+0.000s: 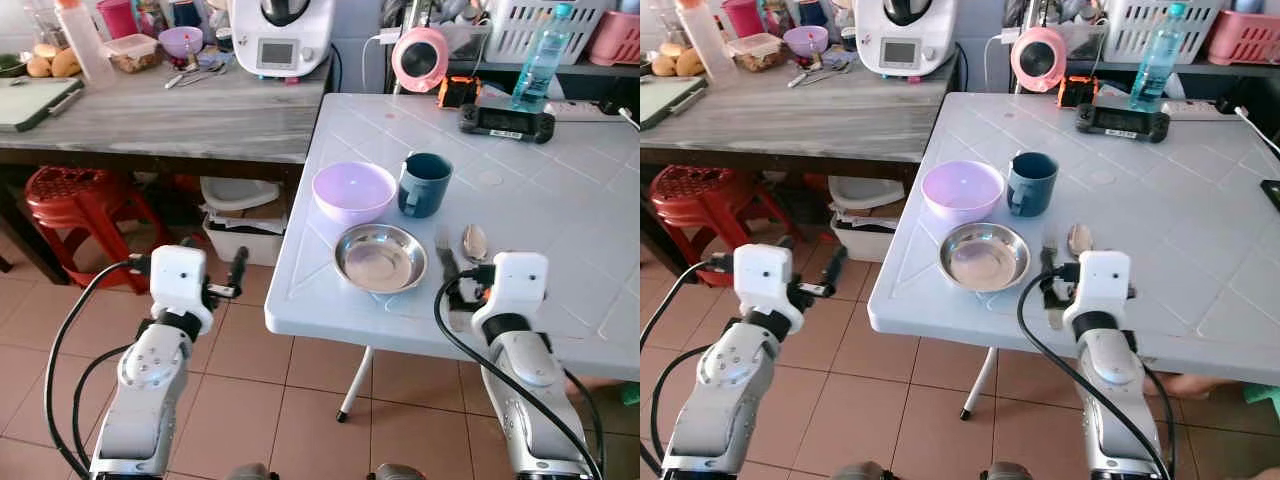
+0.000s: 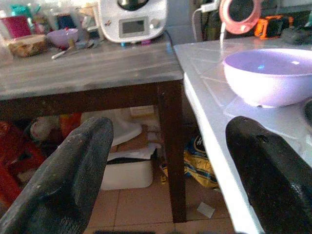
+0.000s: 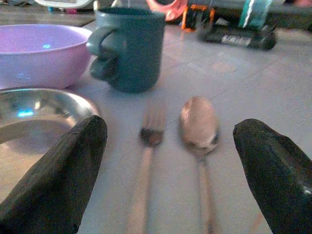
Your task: Setting the table
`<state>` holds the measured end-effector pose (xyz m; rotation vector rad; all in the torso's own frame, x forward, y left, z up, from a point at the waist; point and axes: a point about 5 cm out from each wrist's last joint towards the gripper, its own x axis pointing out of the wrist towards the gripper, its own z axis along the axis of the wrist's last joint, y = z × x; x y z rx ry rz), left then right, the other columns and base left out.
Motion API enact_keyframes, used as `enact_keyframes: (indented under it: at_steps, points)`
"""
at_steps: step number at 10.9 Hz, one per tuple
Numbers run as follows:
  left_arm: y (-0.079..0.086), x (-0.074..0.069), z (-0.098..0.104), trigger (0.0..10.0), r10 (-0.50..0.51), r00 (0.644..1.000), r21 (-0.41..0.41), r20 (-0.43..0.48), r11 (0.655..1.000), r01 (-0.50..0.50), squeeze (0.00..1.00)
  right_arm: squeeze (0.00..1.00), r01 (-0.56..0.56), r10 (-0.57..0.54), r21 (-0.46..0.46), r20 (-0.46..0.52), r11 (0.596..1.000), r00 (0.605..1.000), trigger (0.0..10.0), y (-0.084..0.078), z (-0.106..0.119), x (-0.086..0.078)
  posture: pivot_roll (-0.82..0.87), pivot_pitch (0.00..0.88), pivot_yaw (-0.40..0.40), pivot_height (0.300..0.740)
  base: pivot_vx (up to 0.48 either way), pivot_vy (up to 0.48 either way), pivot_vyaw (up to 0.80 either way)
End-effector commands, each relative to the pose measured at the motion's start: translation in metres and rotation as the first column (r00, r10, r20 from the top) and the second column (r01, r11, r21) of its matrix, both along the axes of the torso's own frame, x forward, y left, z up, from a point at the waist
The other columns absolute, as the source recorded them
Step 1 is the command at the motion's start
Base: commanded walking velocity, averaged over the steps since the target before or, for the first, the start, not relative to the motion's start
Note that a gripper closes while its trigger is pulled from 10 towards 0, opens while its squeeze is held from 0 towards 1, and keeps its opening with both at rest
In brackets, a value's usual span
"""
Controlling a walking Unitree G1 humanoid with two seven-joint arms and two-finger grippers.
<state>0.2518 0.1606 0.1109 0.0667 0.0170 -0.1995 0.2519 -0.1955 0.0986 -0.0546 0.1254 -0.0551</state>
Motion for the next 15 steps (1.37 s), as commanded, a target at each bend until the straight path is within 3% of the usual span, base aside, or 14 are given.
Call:
enact_keyframes:
  at_steps: [1,4,5,6,8,10,14,15]
  points:
    - [0.0,-0.001,0.003,10.0,-0.012,1.0,0.008,0.004,1.0,0.012,0.0,0.0,-0.055,0.055,0.043,0.002,0.998,0.999,10.0,0.008,0.002,0.005,0.0,0.0,0.047,0.74,0.0,0.0,0.0]
    - [0.001,-0.004,0.006,10.0,-0.016,1.0,0.018,-0.003,1.0,0.016,0.0,0.0,-0.161,0.16,0.159,0.025,0.974,0.987,10.0,0.029,0.011,0.012,0.02,0.001,0.06,0.74,0.0,0.0,0.0]
    - [0.001,-0.004,0.006,10.0,-0.021,1.0,0.02,-0.006,1.0,0.021,0.0,0.0,-0.173,0.179,0.151,-0.028,0.973,0.983,10.0,0.031,0.004,0.012,0.02,0.004,0.062,0.74,0.0,0.0,0.0]
    - [-0.003,-0.002,0.007,10.0,-0.032,0.999,0.016,-0.006,0.999,0.032,0.0,0.0,-0.15,0.163,0.213,-0.043,0.965,0.986,10.0,0.031,0.0,0.01,0.02,0.009,0.067,0.74,0.0,0.0,0.0]
    - [-0.005,-0.001,0.008,10.0,-0.039,0.999,0.013,-0.008,0.999,0.039,0.0,0.0,-0.148,0.165,0.226,-0.059,0.963,0.984,10.0,0.031,-0.002,0.009,0.01,0.013,0.071,0.74,0.0,0.0,0.0]
    - [-0.009,0.0,0.007,10.0,-0.052,0.999,0.009,-0.016,0.999,0.052,0.0,0.0,-0.154,0.19,0.297,-0.096,0.942,0.977,10.0,0.035,-0.006,0.01,0.02,0.015,0.069,0.74,0.0,0.0,0.0]
    - [-0.009,-0.006,-0.007,10.0,-0.155,0.981,0.002,-0.119,0.988,0.157,0.0,0.0,-0.143,0.201,0.316,-0.162,0.938,0.966,10.0,0.036,-0.015,0.009,0.02,0.014,0.067,0.74,0.0,0.0,0.0]
    - [-0.011,-0.005,-0.006,10.0,-0.159,0.981,-0.003,-0.114,0.987,0.159,0.0,0.0,-0.155,0.223,0.347,-0.165,0.925,0.961,7.1,0.037,-0.014,0.011,0.02,0.011,0.065,0.74,0.0,0.0,0.0]
